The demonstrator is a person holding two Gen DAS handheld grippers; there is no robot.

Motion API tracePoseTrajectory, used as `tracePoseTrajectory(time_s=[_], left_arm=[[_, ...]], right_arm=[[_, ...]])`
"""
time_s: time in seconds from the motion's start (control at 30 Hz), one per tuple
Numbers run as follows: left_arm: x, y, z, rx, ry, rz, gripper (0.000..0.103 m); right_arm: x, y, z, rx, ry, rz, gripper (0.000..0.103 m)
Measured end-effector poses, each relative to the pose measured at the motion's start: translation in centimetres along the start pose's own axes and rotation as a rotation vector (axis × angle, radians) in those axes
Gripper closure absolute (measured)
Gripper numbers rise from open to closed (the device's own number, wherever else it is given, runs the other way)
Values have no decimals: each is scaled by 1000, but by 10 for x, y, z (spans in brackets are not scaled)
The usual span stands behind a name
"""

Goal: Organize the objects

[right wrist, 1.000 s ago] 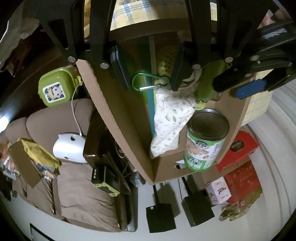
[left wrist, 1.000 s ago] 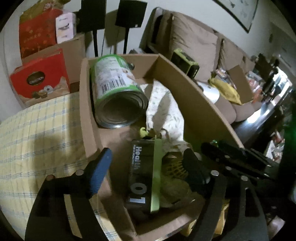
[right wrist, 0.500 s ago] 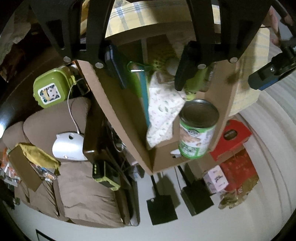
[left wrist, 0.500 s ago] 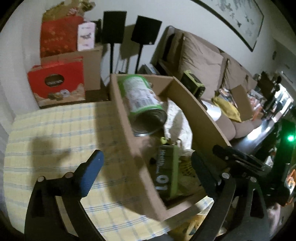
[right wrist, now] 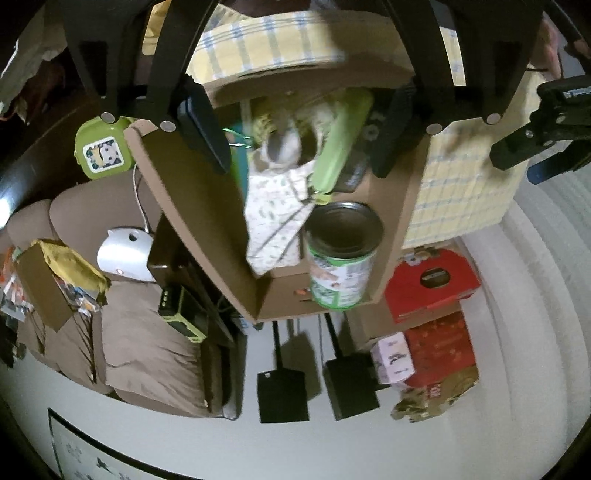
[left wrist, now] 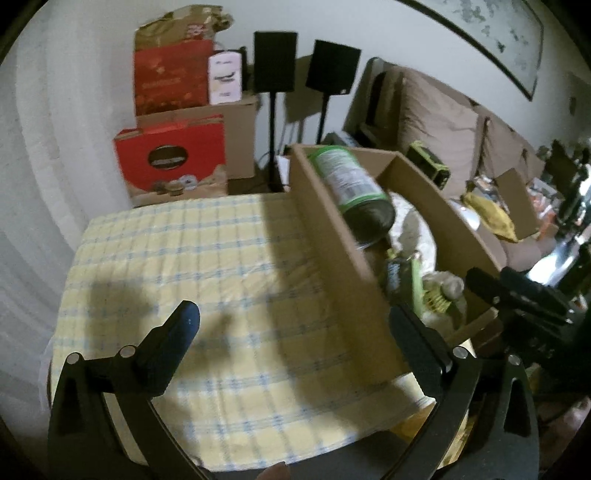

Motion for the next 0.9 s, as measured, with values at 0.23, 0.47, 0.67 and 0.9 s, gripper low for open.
tracePoseTrajectory(time_s=[0.23, 0.47, 0.67, 0.9], left_arm=[[-19, 23, 20, 30, -7, 23, 0], [-29, 40, 35, 60, -18, 32, 1], [-46, 52, 46, 76, -2, 55, 0], [-58, 60, 64, 100, -27, 79, 1]], right_arm=[[-9, 27, 8, 29, -8, 25, 21], [-23, 55, 17, 43, -10, 70, 19], [-31, 71, 32, 42, -30, 106, 18], [-39, 82, 48, 51, -38, 127, 18]])
Point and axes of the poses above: each gripper's, at about its wrist camera, not at the fingertips, and z roughly against the way its jaws point, y to its left, x to its top, the point moved 6 cm from there along -z, roughly the way its jaws point, and after that the axes turned 6 degrees about -y, right-handed, at the moved point
